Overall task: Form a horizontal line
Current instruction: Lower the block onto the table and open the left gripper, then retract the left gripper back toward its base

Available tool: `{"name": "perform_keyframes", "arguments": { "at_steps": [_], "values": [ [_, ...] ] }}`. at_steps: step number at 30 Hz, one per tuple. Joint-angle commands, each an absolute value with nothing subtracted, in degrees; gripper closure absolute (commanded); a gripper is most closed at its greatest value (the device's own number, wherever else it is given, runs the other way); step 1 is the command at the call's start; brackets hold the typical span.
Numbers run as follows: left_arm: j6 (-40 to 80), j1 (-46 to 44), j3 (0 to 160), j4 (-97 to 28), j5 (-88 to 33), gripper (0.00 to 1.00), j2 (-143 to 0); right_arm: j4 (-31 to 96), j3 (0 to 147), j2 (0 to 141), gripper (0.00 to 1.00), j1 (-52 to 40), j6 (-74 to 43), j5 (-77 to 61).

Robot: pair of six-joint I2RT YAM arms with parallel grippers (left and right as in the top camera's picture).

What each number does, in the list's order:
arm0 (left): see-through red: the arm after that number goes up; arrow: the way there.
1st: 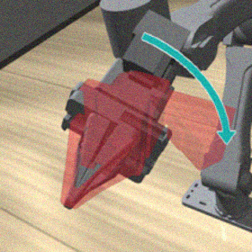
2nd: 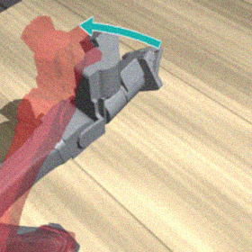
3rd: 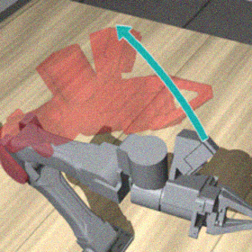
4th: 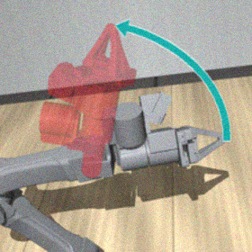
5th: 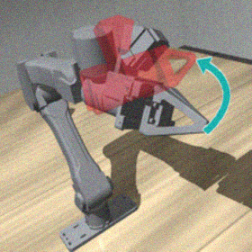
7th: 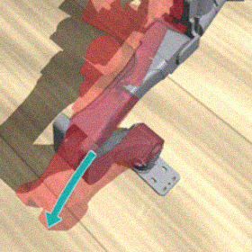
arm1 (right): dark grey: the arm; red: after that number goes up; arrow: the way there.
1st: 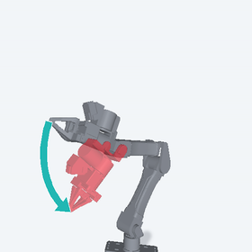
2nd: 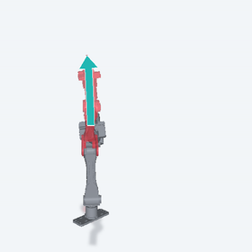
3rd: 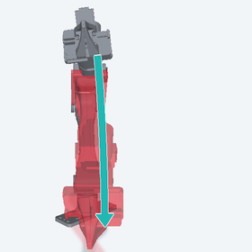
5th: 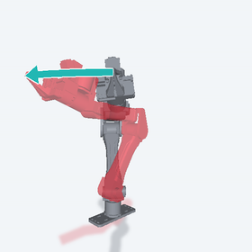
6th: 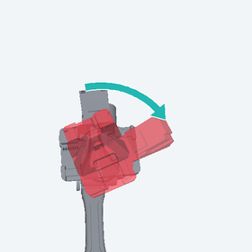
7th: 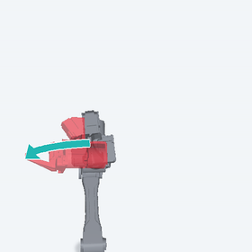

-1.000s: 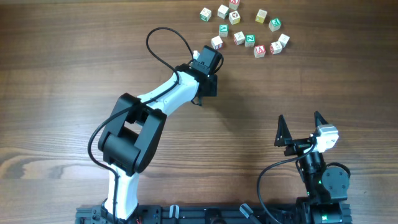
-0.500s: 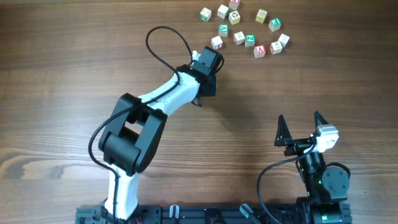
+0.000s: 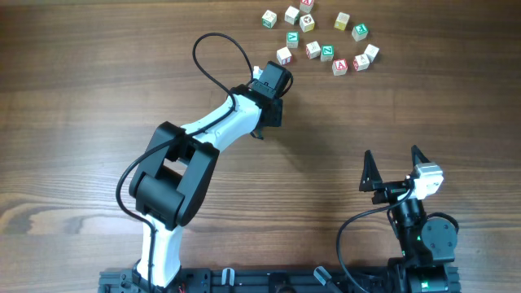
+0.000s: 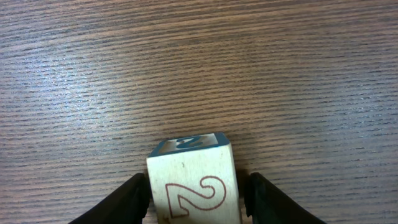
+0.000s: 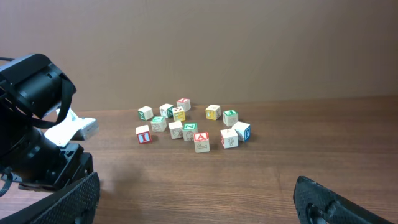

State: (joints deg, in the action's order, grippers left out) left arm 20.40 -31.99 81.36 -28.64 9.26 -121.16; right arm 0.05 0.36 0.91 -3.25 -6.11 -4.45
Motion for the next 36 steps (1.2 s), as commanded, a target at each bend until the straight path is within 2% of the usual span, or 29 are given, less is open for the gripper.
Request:
{"name": "perform_keyframes", "arguments": {
  "at_steps": [1,4,7,12,15,28,36],
  "values": [
    [19.88,-32.03,80.47,-29.32,10.13,0.46,-121.62,-0.08,0.30,0.93,0.00,-3.49,-5.54,-3.92],
    [19.99,-32.03,80.47,-30.24,9.65,0.44,-119.50,-0.08,0.30,0.93,0.00,-3.49,-5.54,-3.92],
    [19.99,-32.03,80.47,-31.16,8.78,0.37,-116.11,-0.08,0.30,0.93,0.00,-3.49,-5.56,-3.92],
    [19.99,-32.03,80.47,-34.06,8.38,0.19,-106.17,-0.08,0.30,0.93,0.00,-3.49,-5.54,-3.92],
    [19.97,-32.03,80.47,-35.62,8.40,0.01,-100.79,-0.08,0.30,0.93,0.00,-3.49,-5.56,-3.92],
    [20.01,-32.03,80.47,-48.86,8.69,0.00,-83.15,-0.08,0.30,0.93,0.00,-3.49,-5.54,-3.92],
    [26.83,-31.99,80.47,-61.34,18.33,0.00,-79.00,-0.08,0.30,0.93,0.00,-3.49,-5.52,-3.92]
  ]
}}
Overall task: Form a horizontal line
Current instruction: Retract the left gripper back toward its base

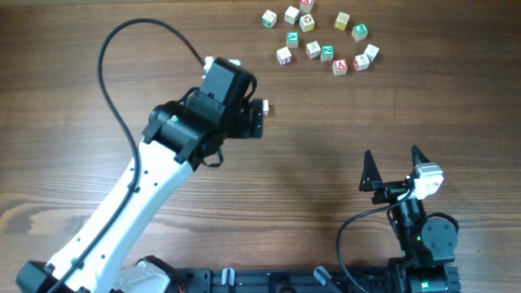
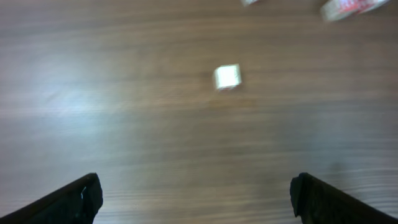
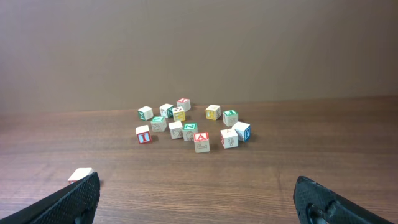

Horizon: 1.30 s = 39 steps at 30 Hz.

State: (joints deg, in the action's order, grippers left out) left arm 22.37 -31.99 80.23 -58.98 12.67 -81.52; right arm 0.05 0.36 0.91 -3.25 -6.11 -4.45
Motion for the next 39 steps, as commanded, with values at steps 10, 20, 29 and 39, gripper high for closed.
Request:
{"name": "perform_keyframes", "arguments": {
  "at_steps": [10,20,29,39],
  "values": [
    [29.26,-31.99,80.47,-68.64,18.76,0.00,-71.96,-0.08,0.30,0.93,0.00,-3.49,-5.54,-3.92],
    [29.26,-31.99,80.47,-70.13,19.22,0.00,-63.51,-0.08,0.30,0.93,0.00,-3.49,-5.54,-3.92],
    [30.28,-31.99,80.47,-73.36,25.08,0.00,-56.66,-0.08,0.30,0.93,0.00,-3.49,-5.58,-3.92],
    [30.96,-31.99,80.47,-71.00,29.36,0.00,-54.98,-0.08,0.30,0.93,0.00,-3.49,-5.54,-3.92]
  ]
}}
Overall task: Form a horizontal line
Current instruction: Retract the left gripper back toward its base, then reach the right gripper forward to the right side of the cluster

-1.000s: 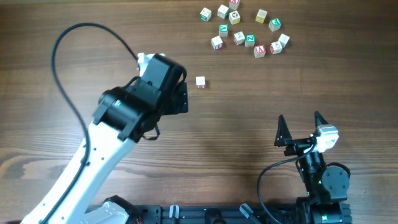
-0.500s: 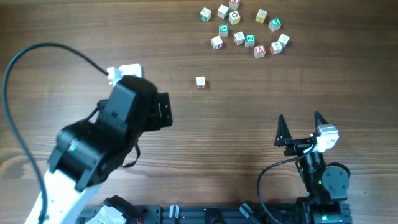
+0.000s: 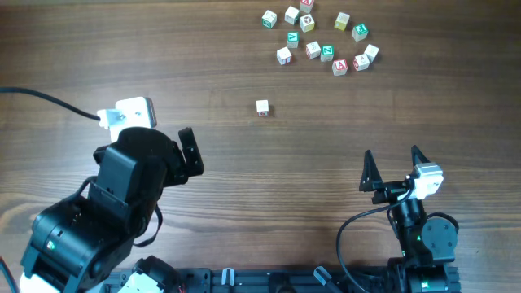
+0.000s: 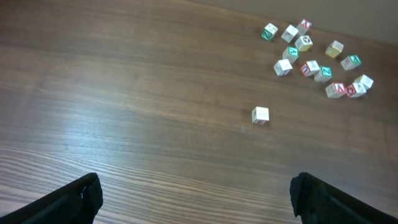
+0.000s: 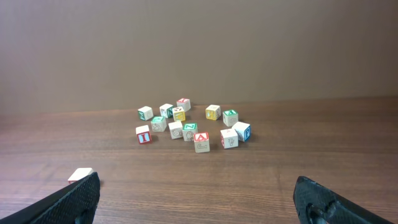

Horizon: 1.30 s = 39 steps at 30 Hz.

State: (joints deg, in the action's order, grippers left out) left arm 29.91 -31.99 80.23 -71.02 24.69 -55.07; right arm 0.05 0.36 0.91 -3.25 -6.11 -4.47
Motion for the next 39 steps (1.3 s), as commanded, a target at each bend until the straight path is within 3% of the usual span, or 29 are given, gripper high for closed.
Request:
{"name": "perform_keyframes", "arguments": {
  "at_steps": [1,12,32,35,39],
  "values": [
    [30.98,-31.99,80.47,-71.55,30.30,0.00,-54.78,-0.08,0.30,0.93,0.00,-3.49,-5.56,-3.92],
    [41.08,-31.99,80.47,-81.89,39.59,0.00,-54.59,-0.08,0.30,0.93,0.00,-3.49,-5.56,-3.92],
    [44.21,-31.99,80.47,-90.28,43.44,0.00,-54.87,-0.10,0.30,0.93,0.00,-3.49,-5.69,-3.97],
    [44.21,-31.99,80.47,-90.17,41.78,0.00,-54.87,-0.10,0.30,0.93,0.00,-3.49,-11.81,-4.93],
    [44.21,-31.99,80.47,-89.91,39.27,0.00,-54.98,-0.25,0.30,1.80,0.00,-3.49,-36.53,-6.76]
  ]
}}
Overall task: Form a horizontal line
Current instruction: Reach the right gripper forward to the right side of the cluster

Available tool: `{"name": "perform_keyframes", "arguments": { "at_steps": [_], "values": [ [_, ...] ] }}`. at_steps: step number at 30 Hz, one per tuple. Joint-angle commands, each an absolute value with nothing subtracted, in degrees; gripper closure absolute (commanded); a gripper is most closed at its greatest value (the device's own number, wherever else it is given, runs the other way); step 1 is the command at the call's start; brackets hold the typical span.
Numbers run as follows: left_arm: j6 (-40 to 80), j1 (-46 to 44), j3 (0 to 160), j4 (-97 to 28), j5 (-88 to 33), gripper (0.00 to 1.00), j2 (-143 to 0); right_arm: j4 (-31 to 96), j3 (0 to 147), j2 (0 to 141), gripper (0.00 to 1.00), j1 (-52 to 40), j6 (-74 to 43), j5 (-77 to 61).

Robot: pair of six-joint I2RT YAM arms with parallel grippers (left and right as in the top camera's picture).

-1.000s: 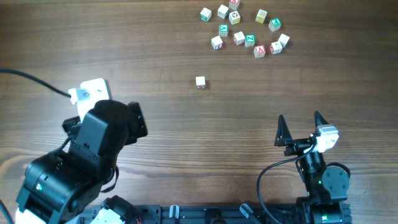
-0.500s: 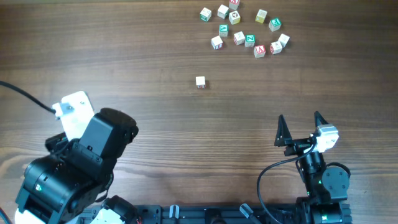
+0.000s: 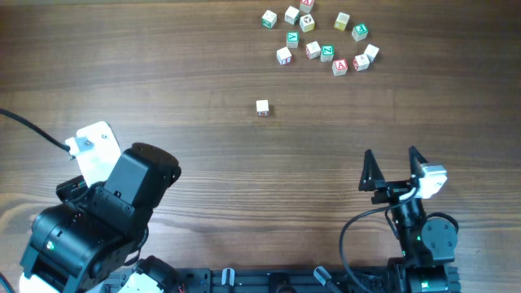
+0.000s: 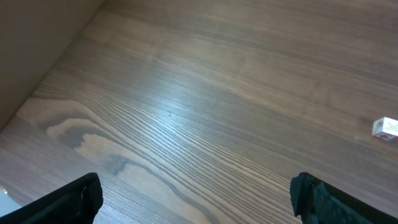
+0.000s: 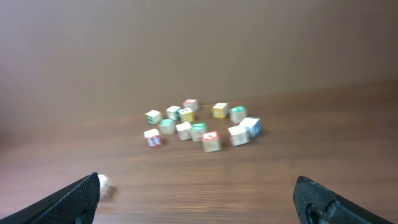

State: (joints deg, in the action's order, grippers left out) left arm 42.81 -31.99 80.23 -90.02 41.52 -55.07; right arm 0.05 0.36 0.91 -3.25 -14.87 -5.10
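Observation:
One pale wooden block (image 3: pixel 262 107) lies alone on the table, below and left of a loose cluster of several letter blocks (image 3: pixel 317 39) at the far right. My left gripper (image 4: pixel 198 202) is open and empty, pulled back over the near left; the lone block (image 4: pixel 387 127) sits at the right edge of its view. At the near right, my right gripper (image 3: pixel 392 171) is open and empty. Its blurred view shows the cluster (image 5: pixel 202 127) ahead and the lone block (image 5: pixel 104 183) beside its left fingertip.
The bulky left arm (image 3: pixel 98 220) and its black cable fill the near-left corner. The table's left edge (image 4: pixel 43 78) meets a plain wall in the left wrist view. Bare wood lies between the lone block and both grippers.
My left arm has drawn further back toward the near-left corner, and its camera now faces the table's left side. The right wrist view has shifted slightly and blurred. The blocks have not moved.
My left gripper was shut on a block marked 2, low over the table below the cluster. Then it was open and raised, with that block left alone on the wood. After that the arm stood back at the near left, and now further back.

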Motion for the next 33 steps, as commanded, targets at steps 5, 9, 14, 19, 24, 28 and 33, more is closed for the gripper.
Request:
{"name": "perform_keyframes", "arguments": {
  "at_steps": [5,9,14,19,24,28,33],
  "values": [
    [44.18,-31.99,80.47,-89.89,37.01,0.00,-54.98,-0.36,0.30,5.15,0.00,-3.49,-57.54,-6.76],
    [44.18,-31.99,80.47,-89.89,33.50,0.00,-54.98,-0.49,0.30,7.75,0.00,-3.49,-76.99,-7.90],
    [44.16,-31.99,80.47,-91.98,28.16,0.00,-54.96,-5.87,0.30,10.35,0.00,-3.49,-65.47,-18.52],
    [43.55,-31.99,80.38,-96.49,27.44,0.00,-54.85,-7.97,0.93,11.79,0.00,-3.49,-58.43,-25.74],
    [43.55,-31.99,80.38,-96.49,26.39,0.00,-54.85,-6.90,5.74,14.41,0.01,-3.49,-52.23,-26.68],
    [43.55,-31.99,80.38,-96.49,26.39,0.00,-54.87,-0.75,12.93,19.94,0.01,-3.49,-46.78,-26.59],
    [43.55,-31.99,80.38,-96.49,26.39,0.00,-54.85,7.62,24.08,30.46,0.01,-3.49,-37.67,-26.44]
  ]
}}
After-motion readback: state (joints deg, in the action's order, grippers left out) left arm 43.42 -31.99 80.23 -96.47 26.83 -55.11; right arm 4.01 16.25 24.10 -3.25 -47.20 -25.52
